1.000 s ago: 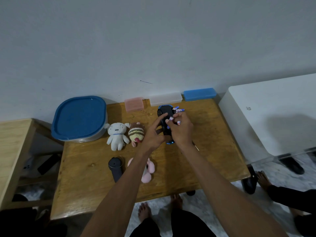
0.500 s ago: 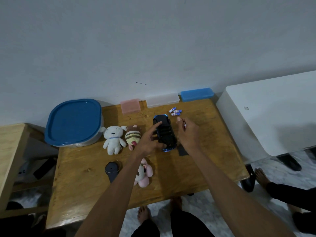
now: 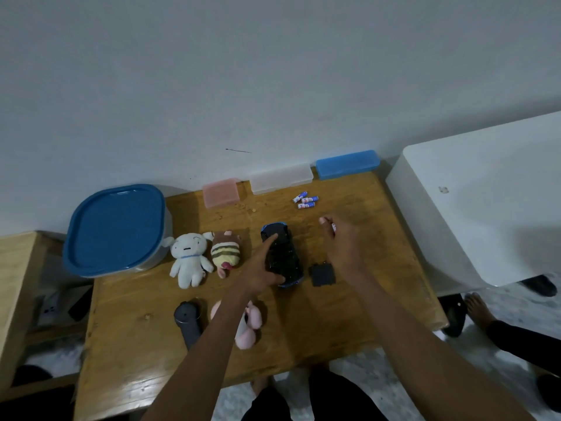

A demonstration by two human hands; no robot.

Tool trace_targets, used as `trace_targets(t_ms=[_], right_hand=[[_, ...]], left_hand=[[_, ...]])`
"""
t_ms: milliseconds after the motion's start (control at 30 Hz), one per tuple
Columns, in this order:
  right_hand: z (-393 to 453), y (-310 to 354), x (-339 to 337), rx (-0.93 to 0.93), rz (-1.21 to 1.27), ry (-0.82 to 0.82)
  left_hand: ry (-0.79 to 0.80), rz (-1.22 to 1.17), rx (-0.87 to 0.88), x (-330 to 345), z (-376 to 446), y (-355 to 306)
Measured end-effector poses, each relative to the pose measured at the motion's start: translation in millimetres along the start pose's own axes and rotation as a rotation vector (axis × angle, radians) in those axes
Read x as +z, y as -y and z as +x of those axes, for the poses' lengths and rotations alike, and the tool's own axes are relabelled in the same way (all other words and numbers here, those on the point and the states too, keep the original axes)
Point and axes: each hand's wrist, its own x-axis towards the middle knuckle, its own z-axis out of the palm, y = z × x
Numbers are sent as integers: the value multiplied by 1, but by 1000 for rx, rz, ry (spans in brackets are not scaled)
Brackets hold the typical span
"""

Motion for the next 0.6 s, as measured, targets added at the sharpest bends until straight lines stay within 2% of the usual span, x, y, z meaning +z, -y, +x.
trace_targets(t_ms=[67, 200, 300, 400, 533, 600], right_hand=[[11, -6, -4, 9, -19, -1], [37, -14, -19, 28, -29, -13], [58, -27, -32, 0, -63, -25], [87, -39, -37, 16, -97, -48], [139, -62, -22, 176, -180, 102], [151, -76, -24, 84, -81, -18]], left_hand=[[-53, 126, -21, 3, 0, -4], [-369, 455, -1, 12, 1, -30], [-499, 401, 42, 21, 26, -68], [-523, 352, 142, 36, 75, -103], [-511, 137, 180, 61, 137, -145], [-535, 125, 207, 73, 165, -157]])
